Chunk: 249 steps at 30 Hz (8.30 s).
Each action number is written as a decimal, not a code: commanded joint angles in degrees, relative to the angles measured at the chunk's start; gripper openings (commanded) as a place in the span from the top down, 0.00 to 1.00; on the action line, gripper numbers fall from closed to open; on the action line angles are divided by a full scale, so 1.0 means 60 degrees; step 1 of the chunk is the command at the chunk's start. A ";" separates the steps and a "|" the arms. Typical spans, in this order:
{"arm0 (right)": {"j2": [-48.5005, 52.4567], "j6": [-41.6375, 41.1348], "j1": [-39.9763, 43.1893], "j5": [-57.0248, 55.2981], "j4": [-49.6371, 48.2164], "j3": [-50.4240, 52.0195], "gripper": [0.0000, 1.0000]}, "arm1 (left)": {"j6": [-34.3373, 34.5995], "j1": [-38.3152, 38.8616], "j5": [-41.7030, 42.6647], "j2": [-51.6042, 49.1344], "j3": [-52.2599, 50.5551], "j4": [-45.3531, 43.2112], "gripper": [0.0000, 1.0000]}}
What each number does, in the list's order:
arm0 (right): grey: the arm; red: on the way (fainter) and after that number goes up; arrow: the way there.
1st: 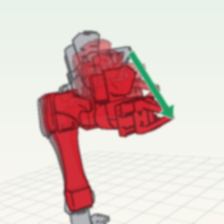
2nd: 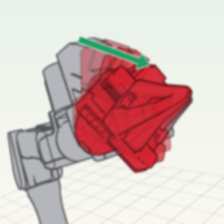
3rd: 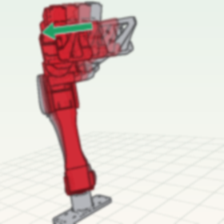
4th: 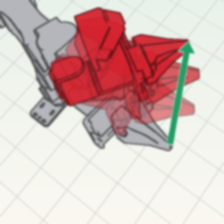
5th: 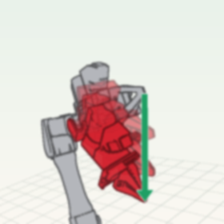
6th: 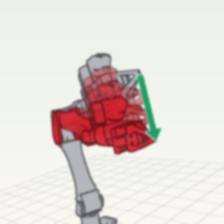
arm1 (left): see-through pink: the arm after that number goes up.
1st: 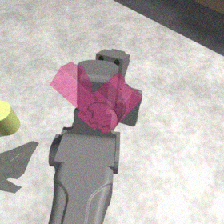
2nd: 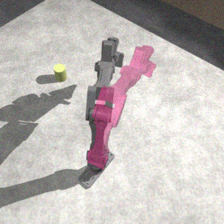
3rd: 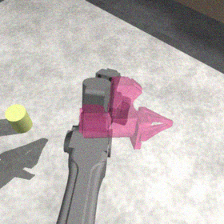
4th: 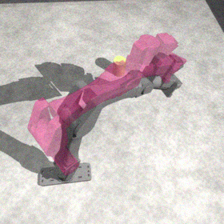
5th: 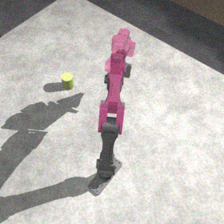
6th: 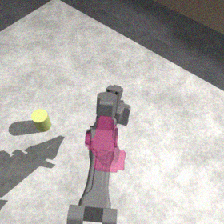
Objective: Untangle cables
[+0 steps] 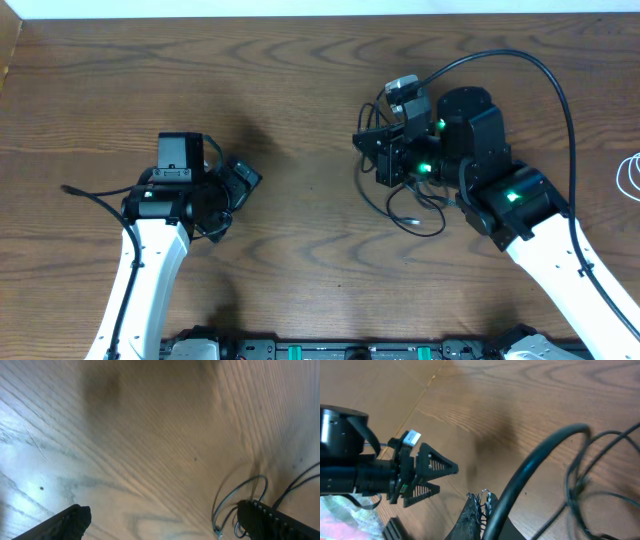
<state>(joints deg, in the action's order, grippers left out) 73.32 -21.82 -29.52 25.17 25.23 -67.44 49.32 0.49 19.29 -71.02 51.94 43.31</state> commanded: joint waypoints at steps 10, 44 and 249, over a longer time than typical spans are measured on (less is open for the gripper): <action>0.0066 0.0321 -0.0149 0.0550 -0.0186 -0.0062 0.99 | 0.1246 0.0066 0.1464 0.0047 -0.0055 -0.1042 0.03; 0.0066 -0.0164 -0.0149 0.2262 -0.0495 -0.0062 0.99 | 0.2634 0.3155 0.3115 -0.3646 -0.0055 -0.8131 0.92; 0.1242 0.0466 0.0525 -0.0036 -0.0426 -0.0047 0.78 | 0.2044 0.2036 -0.3009 -0.3952 -0.0069 -0.2328 0.28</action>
<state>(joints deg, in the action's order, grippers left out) 79.48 -22.22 -25.28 30.72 17.54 -67.77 61.39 12.60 8.56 -94.08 51.72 27.38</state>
